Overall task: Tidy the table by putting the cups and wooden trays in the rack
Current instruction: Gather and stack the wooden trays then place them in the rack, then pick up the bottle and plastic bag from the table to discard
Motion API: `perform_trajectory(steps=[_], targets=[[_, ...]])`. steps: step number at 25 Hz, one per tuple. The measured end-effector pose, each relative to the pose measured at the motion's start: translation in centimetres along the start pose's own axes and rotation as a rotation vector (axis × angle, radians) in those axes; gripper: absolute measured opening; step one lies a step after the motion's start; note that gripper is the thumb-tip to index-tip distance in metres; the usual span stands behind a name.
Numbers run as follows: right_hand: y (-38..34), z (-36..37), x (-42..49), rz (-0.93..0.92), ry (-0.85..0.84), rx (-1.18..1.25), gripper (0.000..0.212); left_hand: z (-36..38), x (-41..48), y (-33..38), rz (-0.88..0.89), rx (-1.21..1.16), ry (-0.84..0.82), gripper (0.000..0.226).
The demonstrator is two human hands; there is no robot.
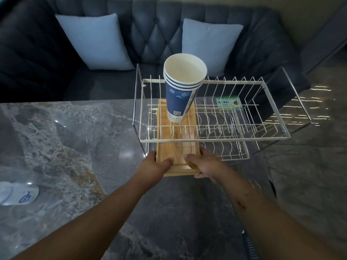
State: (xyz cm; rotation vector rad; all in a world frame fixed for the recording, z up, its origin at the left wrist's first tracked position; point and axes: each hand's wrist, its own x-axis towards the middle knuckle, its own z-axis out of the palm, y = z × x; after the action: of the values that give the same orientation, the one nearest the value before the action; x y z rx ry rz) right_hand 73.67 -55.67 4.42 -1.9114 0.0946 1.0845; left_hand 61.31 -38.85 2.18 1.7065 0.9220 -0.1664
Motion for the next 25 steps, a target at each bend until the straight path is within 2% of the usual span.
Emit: perform_trajectory(steps=[4,6,11,14,16,18,20,22,25], targets=[[0.1,1.6,-0.5,-0.115,0.144,-0.094,0.041,-0.5,-0.6,0.5,0.019,0.156,0.051,0.057],[0.3,1.9,-0.9,-0.176,0.200,-0.172,0.048,-0.8,-1.2,0.5,0.046,0.195,0.037,0.061],[2.4,1.9,-4.2,-0.388,0.261,-0.270,0.060,-3.3,-4.5,-1.1,0.184,0.334,-0.019,0.085],[5.5,2.1,-6.7,-0.477,0.467,-0.523,0.076,-5.6,-6.4,-4.1,0.263,0.473,-0.002,0.084],[7.8,2.3,-7.8,-0.508,0.611,-0.686,0.071,-7.1,-7.0,-6.7,0.333,0.582,0.017,0.081],[9.8,3.3,-8.7,-0.475,0.680,-0.862,0.059,-8.9,-7.4,-9.5,0.366,0.685,0.011,0.077],[11.1,4.9,-9.8,-0.387,0.563,-1.009,0.040,-10.9,-7.8,-12.2,0.346,0.779,-0.031,0.072],[11.6,7.6,-10.9,-0.293,0.346,-1.056,0.030,-13.5,-8.3,-14.8,0.293,0.826,-0.068,0.066],[11.0,13.2,-11.3,-0.334,0.088,-1.116,0.040,-18.3,-9.0,-17.9,0.265,0.835,-0.016,0.062]])
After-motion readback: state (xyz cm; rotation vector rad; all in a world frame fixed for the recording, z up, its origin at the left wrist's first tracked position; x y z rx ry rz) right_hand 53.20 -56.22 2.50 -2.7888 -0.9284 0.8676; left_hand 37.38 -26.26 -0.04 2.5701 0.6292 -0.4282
